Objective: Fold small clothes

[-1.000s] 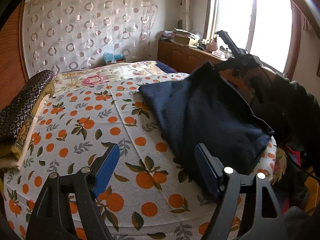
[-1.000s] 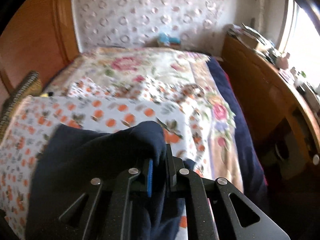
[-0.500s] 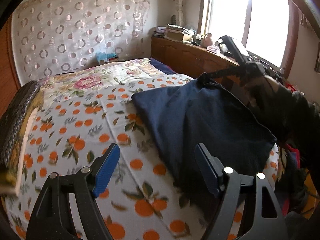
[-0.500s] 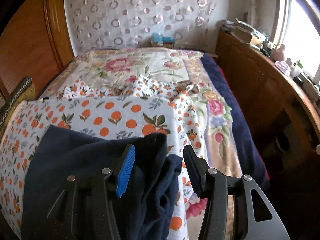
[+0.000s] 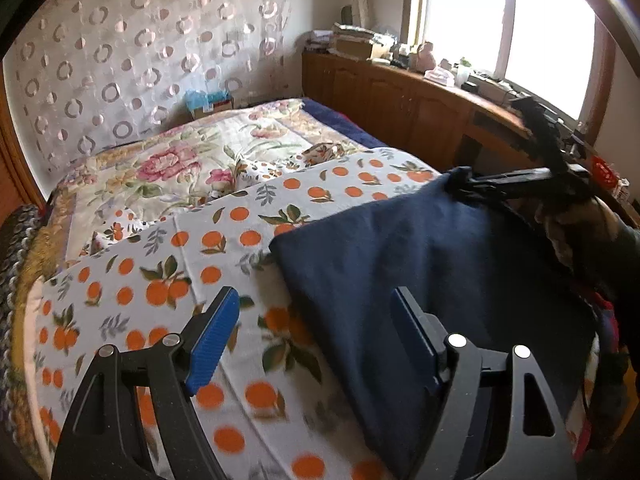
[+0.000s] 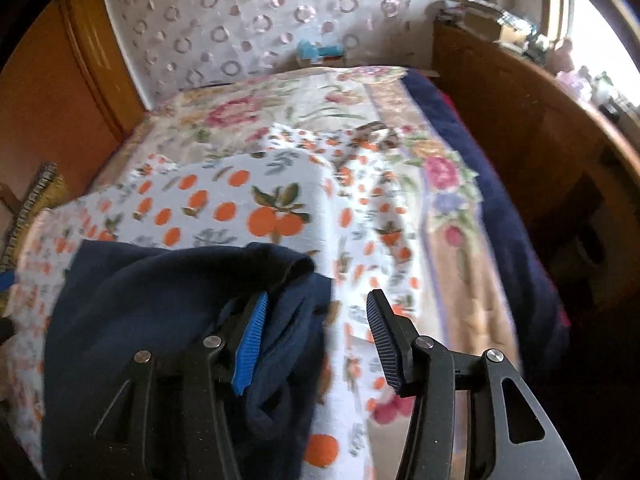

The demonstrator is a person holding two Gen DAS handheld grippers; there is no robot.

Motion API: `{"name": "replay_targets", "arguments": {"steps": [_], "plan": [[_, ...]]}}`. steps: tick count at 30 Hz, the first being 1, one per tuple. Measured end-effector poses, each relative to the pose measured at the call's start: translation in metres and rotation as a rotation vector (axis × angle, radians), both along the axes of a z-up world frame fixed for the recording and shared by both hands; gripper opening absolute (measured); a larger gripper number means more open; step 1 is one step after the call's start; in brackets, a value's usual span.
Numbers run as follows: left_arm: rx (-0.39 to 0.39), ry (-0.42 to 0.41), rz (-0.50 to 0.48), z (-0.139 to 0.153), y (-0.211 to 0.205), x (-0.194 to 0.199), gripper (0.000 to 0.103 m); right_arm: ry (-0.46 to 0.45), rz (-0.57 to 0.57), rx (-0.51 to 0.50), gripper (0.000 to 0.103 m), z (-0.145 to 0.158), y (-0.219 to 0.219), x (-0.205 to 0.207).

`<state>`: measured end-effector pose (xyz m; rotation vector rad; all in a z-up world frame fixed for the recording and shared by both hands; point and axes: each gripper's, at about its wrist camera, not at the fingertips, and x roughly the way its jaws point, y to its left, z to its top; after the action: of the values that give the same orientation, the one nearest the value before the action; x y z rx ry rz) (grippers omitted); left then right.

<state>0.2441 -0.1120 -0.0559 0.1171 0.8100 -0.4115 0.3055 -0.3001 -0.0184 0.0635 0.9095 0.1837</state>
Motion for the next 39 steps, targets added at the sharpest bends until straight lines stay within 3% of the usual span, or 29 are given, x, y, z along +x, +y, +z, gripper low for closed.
{"name": "replay_targets", "arguments": {"steps": [7, 12, 18, 25, 29, 34, 36, 38, 39], "plan": [[0.025, 0.050, 0.029, -0.017, -0.002, 0.040, 0.078, -0.018, 0.025, 0.055, 0.052, -0.007, -0.011, 0.005], [0.029, 0.068, 0.035, -0.024, -0.005, 0.051, 0.078, -0.080, 0.039, 0.026, 0.053, 0.000, -0.004, -0.013], [0.030, 0.090, 0.037, -0.033, -0.006, 0.059, 0.078, -0.158, 0.079, 0.014, 0.065, 0.008, 0.009, -0.022], [0.038, 0.105, 0.040, -0.039, -0.010, 0.065, 0.078, -0.004, 0.003, -0.099, 0.065, -0.027, 0.003, -0.001], [0.040, 0.110, 0.041, -0.040, -0.009, 0.066, 0.078, -0.001, -0.024, -0.043, 0.065, -0.032, -0.017, -0.008], [0.032, 0.122, 0.041, -0.043, -0.011, 0.070, 0.078, -0.007, 0.016, -0.022, 0.057, -0.030, -0.012, -0.003], [0.029, 0.121, 0.035, -0.043, -0.012, 0.071, 0.076, -0.008, 0.038, -0.038, 0.047, -0.029, -0.007, 0.002], [0.014, 0.118, 0.029, -0.042, -0.012, 0.072, 0.066, -0.016, 0.053, -0.046, 0.041, -0.029, -0.007, 0.003], [0.008, 0.118, 0.027, -0.042, -0.012, 0.072, 0.058, -0.020, 0.061, -0.047, 0.029, -0.027, -0.009, 0.004]]}}
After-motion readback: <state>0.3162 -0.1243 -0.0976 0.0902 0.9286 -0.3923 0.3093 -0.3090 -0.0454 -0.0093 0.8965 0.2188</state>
